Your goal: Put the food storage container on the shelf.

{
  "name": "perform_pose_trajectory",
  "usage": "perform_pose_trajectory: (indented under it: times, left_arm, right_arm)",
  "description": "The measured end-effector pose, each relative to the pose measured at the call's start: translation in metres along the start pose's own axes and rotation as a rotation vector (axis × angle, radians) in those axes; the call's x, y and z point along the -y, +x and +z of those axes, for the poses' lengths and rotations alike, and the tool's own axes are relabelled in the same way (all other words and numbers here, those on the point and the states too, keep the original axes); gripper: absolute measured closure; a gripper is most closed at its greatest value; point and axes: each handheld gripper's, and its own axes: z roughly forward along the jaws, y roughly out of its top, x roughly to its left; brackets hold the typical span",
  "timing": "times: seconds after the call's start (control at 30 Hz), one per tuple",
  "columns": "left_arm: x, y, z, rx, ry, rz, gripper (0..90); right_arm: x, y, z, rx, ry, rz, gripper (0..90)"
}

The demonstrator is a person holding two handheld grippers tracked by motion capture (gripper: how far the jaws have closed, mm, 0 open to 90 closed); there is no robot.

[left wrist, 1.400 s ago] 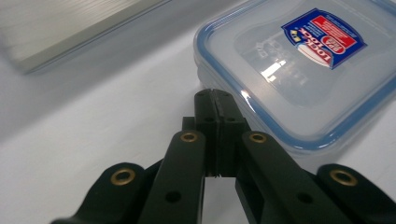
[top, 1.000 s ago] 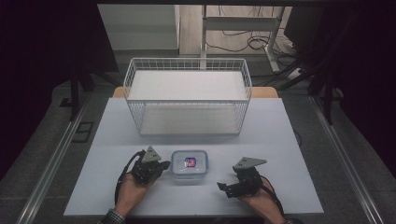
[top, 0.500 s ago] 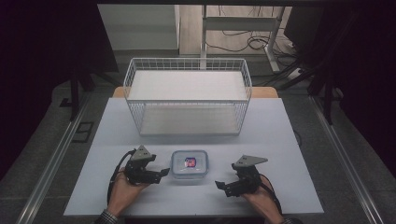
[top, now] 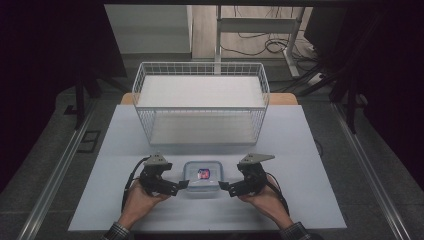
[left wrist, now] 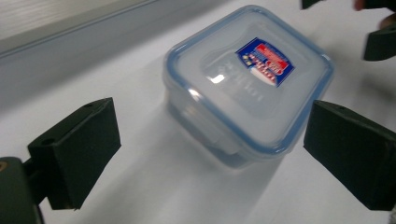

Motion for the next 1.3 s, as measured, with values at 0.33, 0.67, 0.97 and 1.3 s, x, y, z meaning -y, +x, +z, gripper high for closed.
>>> perform_pose_trajectory:
  times: [0.33, 0.67, 0.97, 1.3]
  left_arm:
    - [-0.009, 0.003, 0.023, -0.01, 0.032, -0.004, 6.1]
    - [-0.005, 0.004, 0.032, 0.142, 0.074, -0.097, 11.1]
    - [0.007, 0.002, 0.011, 0.164, 0.035, -0.102, 37.6]
    - [0.018, 0.017, 0.002, 0.281, -0.024, -0.169, 55.6]
  right_arm:
    - [-0.023, 0.001, 0.037, -0.037, 0.06, 0.001, 3.8]
    - [-0.013, -0.006, 0.047, -0.173, 0.139, 0.117, 9.9]
    - [0.002, -0.014, 0.019, -0.249, 0.112, 0.162, 43.9]
    - [0.007, -0.024, 0.011, -0.344, 0.073, 0.213, 57.0]
